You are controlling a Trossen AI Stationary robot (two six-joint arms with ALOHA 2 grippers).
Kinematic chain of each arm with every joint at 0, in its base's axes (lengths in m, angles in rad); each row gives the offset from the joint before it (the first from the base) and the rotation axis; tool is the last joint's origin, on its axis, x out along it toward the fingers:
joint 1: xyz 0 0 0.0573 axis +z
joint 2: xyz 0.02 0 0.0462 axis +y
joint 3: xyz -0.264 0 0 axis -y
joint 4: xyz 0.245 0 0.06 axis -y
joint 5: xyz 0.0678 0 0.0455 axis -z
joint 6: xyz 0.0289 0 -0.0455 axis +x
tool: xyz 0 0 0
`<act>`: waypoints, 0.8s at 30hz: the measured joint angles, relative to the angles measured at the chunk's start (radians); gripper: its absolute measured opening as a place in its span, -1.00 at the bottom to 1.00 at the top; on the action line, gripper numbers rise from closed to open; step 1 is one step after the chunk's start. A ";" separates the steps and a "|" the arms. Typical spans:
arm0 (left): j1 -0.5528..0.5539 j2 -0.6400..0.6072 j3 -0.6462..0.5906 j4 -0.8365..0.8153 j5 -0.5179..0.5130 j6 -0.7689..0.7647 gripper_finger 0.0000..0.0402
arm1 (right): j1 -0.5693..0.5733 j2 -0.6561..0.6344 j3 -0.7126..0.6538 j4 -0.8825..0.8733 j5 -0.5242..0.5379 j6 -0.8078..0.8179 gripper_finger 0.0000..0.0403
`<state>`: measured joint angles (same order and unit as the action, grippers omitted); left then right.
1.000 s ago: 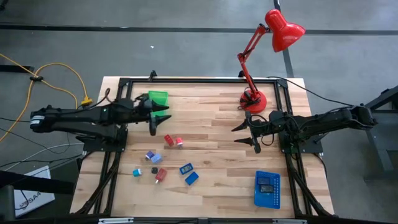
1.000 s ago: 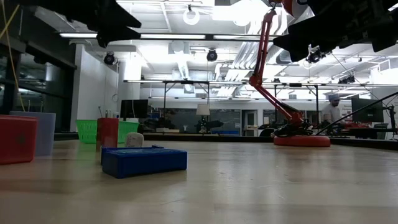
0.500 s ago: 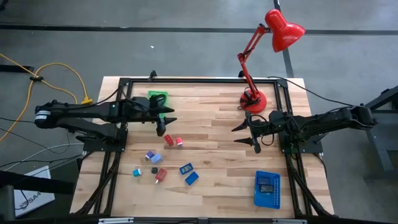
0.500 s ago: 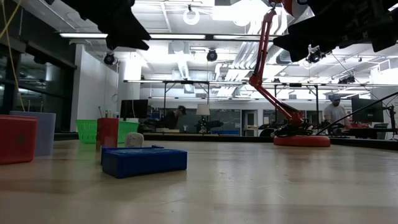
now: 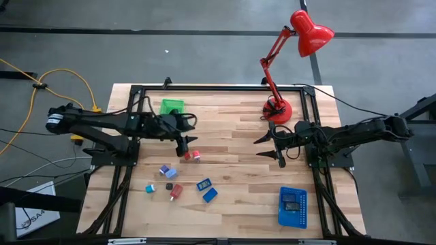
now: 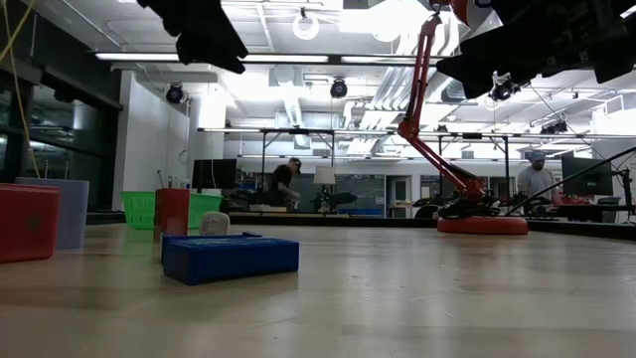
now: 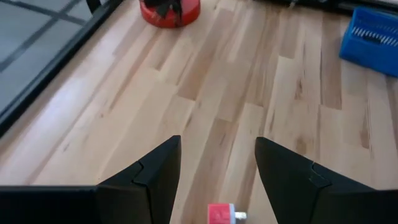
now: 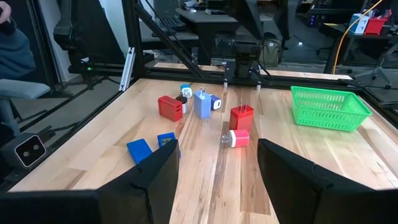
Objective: Pick & Place Office items
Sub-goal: Put the top blue digital timer into the blue bin
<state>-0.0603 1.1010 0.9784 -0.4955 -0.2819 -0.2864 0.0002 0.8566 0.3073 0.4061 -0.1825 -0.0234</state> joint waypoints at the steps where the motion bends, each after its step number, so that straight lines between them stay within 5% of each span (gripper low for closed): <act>1: -0.007 0.015 0.013 -0.013 -0.003 -0.011 -0.01 | 0.000 0.000 0.000 0.000 0.000 0.000 0.01; 24: -0.123 0.245 0.205 -0.196 -0.002 -0.153 -0.01 | 0.000 0.000 0.000 0.000 0.000 0.000 0.01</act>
<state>-0.1832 1.3459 1.1835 -0.6916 -0.2844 -0.4392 -0.0002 0.8566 0.3073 0.4061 -0.1822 -0.0233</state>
